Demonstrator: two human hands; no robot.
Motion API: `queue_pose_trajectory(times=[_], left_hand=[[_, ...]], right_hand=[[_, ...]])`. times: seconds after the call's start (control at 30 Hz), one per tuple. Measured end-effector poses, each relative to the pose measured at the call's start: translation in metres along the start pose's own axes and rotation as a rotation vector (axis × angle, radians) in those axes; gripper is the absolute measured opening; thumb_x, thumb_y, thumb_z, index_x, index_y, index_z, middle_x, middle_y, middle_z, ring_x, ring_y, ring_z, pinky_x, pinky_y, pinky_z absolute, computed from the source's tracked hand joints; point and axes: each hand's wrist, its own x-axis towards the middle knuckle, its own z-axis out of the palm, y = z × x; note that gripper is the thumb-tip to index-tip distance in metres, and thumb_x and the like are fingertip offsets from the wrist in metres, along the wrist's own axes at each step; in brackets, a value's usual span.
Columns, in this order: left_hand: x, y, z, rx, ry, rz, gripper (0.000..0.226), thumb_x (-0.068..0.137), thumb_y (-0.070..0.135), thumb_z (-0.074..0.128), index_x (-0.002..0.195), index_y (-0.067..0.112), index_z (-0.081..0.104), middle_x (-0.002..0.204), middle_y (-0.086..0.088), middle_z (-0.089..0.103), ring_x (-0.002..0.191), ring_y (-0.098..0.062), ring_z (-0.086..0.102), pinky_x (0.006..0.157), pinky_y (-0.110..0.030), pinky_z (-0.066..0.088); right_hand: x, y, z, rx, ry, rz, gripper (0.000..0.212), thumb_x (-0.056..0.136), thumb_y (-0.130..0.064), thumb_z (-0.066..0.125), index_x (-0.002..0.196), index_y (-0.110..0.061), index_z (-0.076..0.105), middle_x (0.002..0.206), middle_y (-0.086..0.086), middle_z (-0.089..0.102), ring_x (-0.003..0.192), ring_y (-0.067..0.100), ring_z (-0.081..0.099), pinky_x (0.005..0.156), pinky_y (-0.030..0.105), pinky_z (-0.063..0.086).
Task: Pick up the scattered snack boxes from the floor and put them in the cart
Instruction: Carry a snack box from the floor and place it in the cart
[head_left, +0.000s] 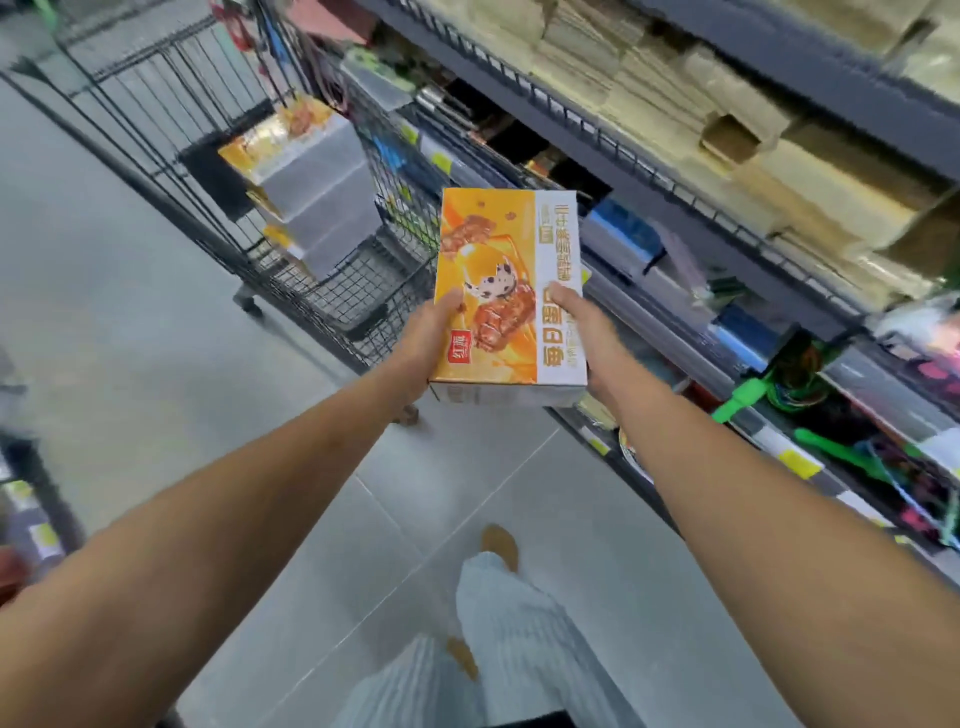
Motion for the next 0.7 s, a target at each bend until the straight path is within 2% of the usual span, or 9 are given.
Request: queue_pose_trajectory(times=[0.1, 0.23, 0.37, 0.47, 0.6, 0.7], left_hand=[[0.021, 0.018, -0.017, -0.098, 0.048, 0.028, 0.051, 0.085, 0.049, 0.052, 0.114, 0.007, 0.057, 0.101, -0.018, 0.069, 0.083, -0.033, 0.067, 0.082, -0.045, 0.055], [0.043, 0.037, -0.044, -0.174, 0.043, 0.049, 0.03, 0.095, 0.04, 0.046, 0.098, 0.013, 0.058, 0.09, -0.012, 0.066, 0.076, -0.028, 0.064, 0.081, -0.04, 0.054], [0.069, 0.047, -0.074, -0.166, 0.103, 0.081, 0.034, 0.097, 0.04, 0.043, 0.104, 0.01, 0.058, 0.092, -0.013, 0.067, 0.076, -0.027, 0.065, 0.085, -0.044, 0.053], [0.087, 0.051, -0.097, -0.162, 0.163, 0.055, 0.031, 0.098, 0.04, 0.043, 0.1, 0.013, 0.058, 0.094, -0.012, 0.068, 0.08, -0.028, 0.067, 0.085, -0.043, 0.054], [0.116, 0.058, -0.134, -0.219, 0.187, 0.014, 0.028, 0.096, 0.04, 0.046, 0.098, 0.016, 0.059, 0.095, -0.012, 0.069, 0.089, -0.031, 0.066, 0.092, -0.046, 0.052], [0.144, 0.068, -0.164, -0.264, 0.175, -0.044, 0.027, 0.095, 0.04, 0.049, 0.099, 0.016, 0.06, 0.092, -0.009, 0.07, 0.085, -0.027, 0.068, 0.091, -0.044, 0.053]], right_hand=[[0.034, -0.022, 0.023, -0.058, -0.063, -0.004, 0.034, 0.074, -0.041, 0.071, 0.098, -0.016, 0.068, 0.077, 0.003, 0.074, 0.063, 0.018, 0.07, 0.059, 0.029, 0.055], [0.071, -0.04, 0.054, -0.115, -0.13, 0.0, 0.026, 0.083, -0.038, 0.067, 0.095, -0.015, 0.068, 0.075, 0.003, 0.074, 0.064, 0.019, 0.071, 0.063, 0.032, 0.056], [0.101, -0.047, 0.09, -0.141, -0.18, 0.007, 0.034, 0.076, -0.044, 0.069, 0.099, -0.017, 0.069, 0.088, 0.008, 0.073, 0.076, 0.026, 0.069, 0.078, 0.04, 0.057], [0.124, -0.052, 0.118, -0.168, -0.196, 0.016, 0.027, 0.081, -0.041, 0.067, 0.094, -0.018, 0.07, 0.086, 0.008, 0.073, 0.074, 0.025, 0.069, 0.077, 0.041, 0.057], [0.157, -0.056, 0.157, -0.165, -0.203, 0.046, 0.023, 0.084, -0.038, 0.066, 0.093, -0.017, 0.071, 0.08, 0.005, 0.072, 0.068, 0.021, 0.07, 0.067, 0.034, 0.057], [0.185, -0.058, 0.189, -0.166, -0.15, 0.079, 0.028, 0.077, -0.04, 0.071, 0.093, -0.016, 0.071, 0.09, 0.01, 0.072, 0.077, 0.026, 0.07, 0.076, 0.039, 0.058]])
